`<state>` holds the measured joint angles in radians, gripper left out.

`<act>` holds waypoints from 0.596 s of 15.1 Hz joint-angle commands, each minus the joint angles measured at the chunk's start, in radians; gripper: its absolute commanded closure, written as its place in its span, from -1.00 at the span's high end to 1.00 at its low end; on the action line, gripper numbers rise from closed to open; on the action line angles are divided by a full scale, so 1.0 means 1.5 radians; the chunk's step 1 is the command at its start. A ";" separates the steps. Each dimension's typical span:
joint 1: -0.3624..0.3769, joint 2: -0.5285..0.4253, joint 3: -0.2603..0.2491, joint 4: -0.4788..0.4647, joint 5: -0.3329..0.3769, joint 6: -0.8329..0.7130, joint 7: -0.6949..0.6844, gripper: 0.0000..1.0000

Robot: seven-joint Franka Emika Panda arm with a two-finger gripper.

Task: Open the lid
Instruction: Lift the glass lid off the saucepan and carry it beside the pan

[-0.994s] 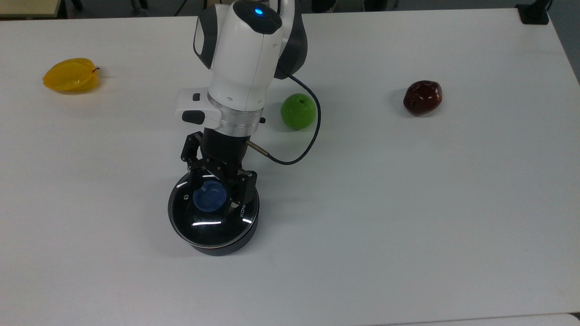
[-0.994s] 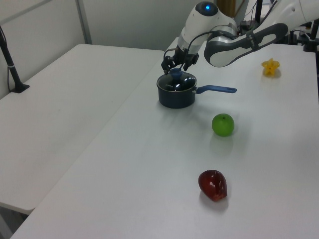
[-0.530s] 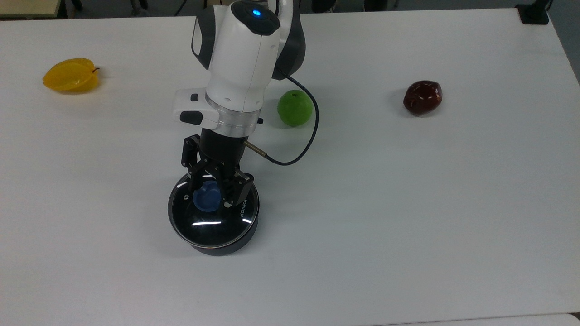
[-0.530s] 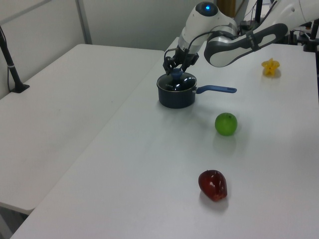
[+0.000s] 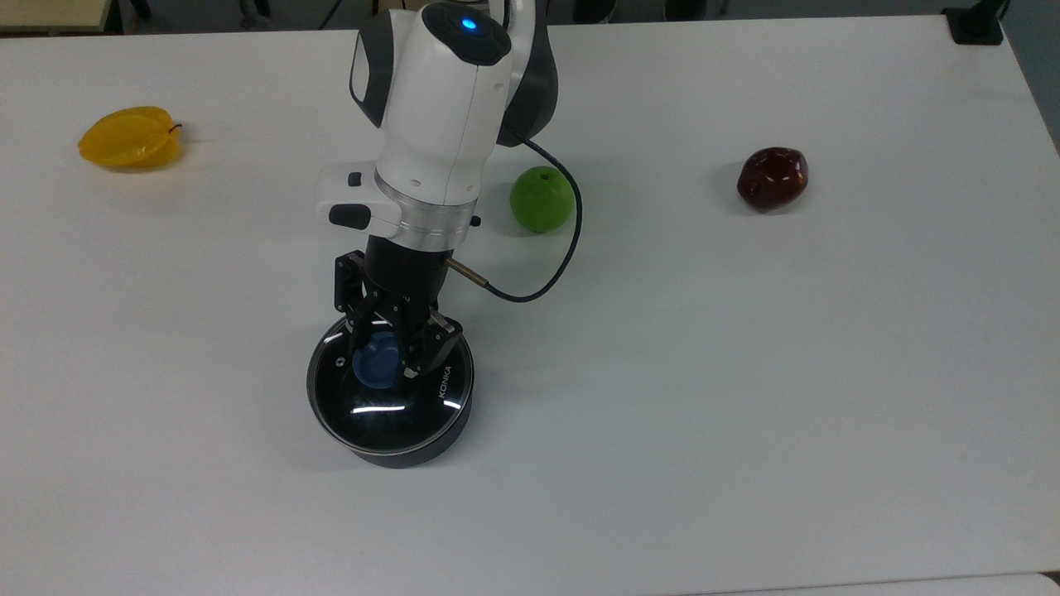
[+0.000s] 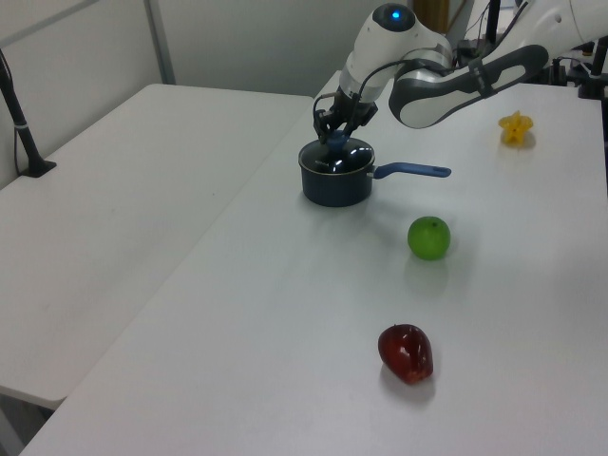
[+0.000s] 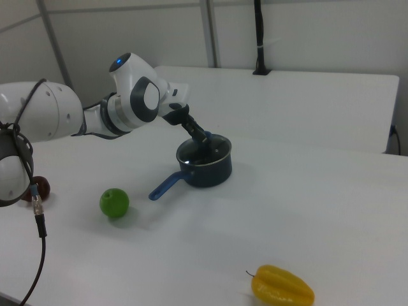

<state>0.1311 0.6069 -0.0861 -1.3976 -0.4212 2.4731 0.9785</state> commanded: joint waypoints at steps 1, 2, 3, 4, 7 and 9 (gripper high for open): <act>-0.002 -0.020 -0.003 -0.002 -0.011 0.011 -0.012 -0.11; -0.008 -0.028 -0.003 -0.003 -0.009 0.009 -0.012 -0.13; -0.012 -0.038 -0.003 -0.004 -0.009 0.006 -0.011 -0.15; -0.017 -0.048 -0.002 -0.008 -0.007 0.004 -0.011 -0.16; -0.036 -0.082 -0.002 -0.034 -0.004 0.005 -0.022 -0.16; -0.062 -0.093 -0.002 -0.050 -0.001 0.007 -0.036 -0.16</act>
<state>0.0806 0.5350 -0.0879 -1.3945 -0.4211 2.4731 0.9636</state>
